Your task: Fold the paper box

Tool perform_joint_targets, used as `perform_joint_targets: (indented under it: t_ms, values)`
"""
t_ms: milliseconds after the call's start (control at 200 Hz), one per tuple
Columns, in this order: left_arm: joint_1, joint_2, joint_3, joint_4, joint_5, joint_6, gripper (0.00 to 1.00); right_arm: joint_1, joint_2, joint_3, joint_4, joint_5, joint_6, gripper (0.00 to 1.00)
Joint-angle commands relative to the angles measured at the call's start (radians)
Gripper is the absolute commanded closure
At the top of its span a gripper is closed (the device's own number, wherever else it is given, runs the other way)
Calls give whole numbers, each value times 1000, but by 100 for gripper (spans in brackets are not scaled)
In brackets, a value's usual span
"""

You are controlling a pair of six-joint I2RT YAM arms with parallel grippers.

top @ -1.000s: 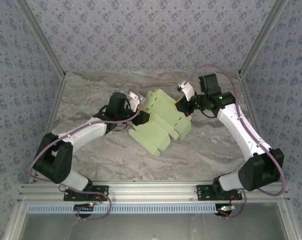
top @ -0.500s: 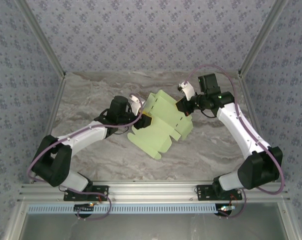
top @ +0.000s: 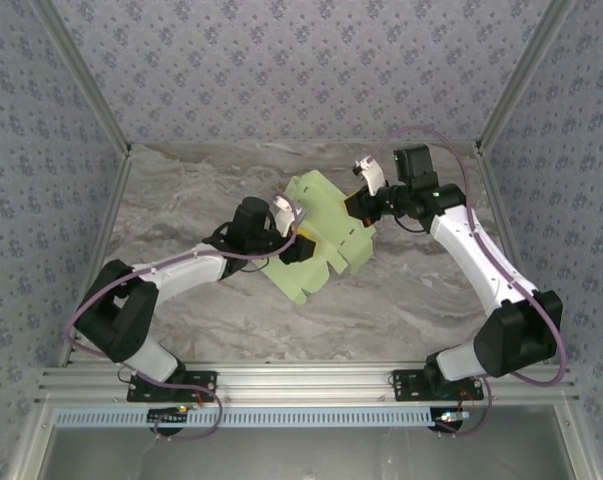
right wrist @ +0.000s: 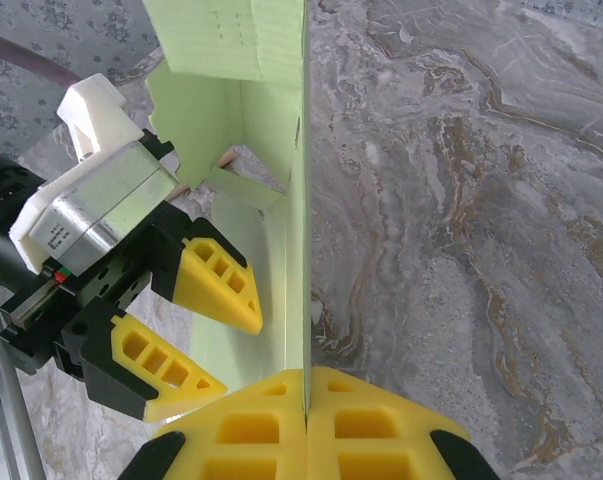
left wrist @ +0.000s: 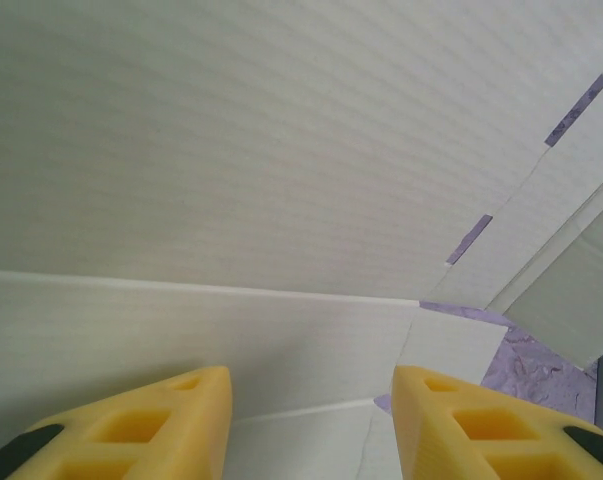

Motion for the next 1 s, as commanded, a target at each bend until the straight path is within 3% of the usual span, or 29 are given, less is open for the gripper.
perform_joint_targets:
  t_ms: [0, 365, 550, 994]
  values:
    - [3, -45, -4, 11, -27, 13, 54, -7, 3, -4, -26, 5, -14, 100]
    - [79, -243, -21, -178, -43, 79, 46, -15, 7, 24, -105, 53, -49, 100]
    - [81, -168, 74, -277, -69, 121, 46, -14, 23, 22, -96, 44, -42, 100]
    - [115, -20, 186, -277, -149, 126, 43, -1, 42, 34, -97, 29, -44, 100]
